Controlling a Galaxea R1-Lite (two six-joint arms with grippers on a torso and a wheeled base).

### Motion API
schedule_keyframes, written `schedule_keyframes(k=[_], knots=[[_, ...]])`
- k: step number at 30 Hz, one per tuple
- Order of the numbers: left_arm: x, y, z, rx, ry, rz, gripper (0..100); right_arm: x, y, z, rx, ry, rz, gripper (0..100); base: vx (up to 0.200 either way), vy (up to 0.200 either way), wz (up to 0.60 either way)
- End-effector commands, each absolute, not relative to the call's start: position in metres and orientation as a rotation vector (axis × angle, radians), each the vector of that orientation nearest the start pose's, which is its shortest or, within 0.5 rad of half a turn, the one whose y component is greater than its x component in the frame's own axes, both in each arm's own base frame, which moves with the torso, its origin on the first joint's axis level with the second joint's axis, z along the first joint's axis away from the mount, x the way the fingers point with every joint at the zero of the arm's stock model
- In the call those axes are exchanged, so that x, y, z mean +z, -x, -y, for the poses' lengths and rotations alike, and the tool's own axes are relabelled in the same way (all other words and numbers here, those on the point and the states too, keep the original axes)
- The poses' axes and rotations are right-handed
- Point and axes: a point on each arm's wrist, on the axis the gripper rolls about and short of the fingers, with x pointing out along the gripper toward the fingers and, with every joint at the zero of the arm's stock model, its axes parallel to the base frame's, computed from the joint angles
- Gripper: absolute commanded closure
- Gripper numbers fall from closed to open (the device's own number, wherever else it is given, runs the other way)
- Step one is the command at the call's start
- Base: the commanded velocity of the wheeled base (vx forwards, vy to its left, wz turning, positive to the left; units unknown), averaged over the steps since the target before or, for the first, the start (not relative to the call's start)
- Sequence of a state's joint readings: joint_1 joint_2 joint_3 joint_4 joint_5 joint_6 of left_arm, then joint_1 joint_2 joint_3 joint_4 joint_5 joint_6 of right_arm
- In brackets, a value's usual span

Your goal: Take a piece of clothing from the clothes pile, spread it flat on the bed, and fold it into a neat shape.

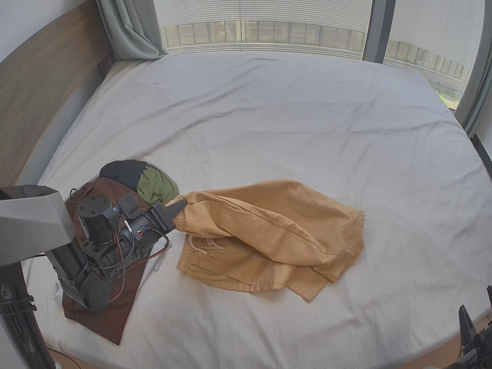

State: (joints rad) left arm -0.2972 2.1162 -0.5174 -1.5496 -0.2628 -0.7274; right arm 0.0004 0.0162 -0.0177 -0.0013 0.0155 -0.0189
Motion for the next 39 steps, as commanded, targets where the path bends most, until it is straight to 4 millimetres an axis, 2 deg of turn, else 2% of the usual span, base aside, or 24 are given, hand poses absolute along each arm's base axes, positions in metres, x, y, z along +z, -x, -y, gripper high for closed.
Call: schedule_keyframes(k=[1, 5, 32, 39], knots=[[0.0699, -0.315, 0.099, -0.502, 0.707, -0.259, 100, 0.0761, 0.0229, -0.0004, 0.017, 0.026, 0.003, 0, 0.0, 0.0, 0.0], [0.0708, -0.3163, 0.093, -0.484, 0.709, -0.249, 100, 0.0756, 0.0228, -0.0005, 0.018, 0.028, 0.002, 0, 0.0, 0.0, 0.0], [0.0723, -0.3162, 0.0923, -0.479, 0.705, -0.24, 100, 0.0761, 0.0229, -0.0004, 0.02, 0.037, 0.003, 0, 0.0, 0.0, 0.0], [0.0702, -0.3159, 0.0917, -0.479, 0.626, -0.226, 100, 0.0761, 0.0229, -0.0004, 0.02, 0.038, 0.003, 0, 0.0, 0.0, 0.0]])
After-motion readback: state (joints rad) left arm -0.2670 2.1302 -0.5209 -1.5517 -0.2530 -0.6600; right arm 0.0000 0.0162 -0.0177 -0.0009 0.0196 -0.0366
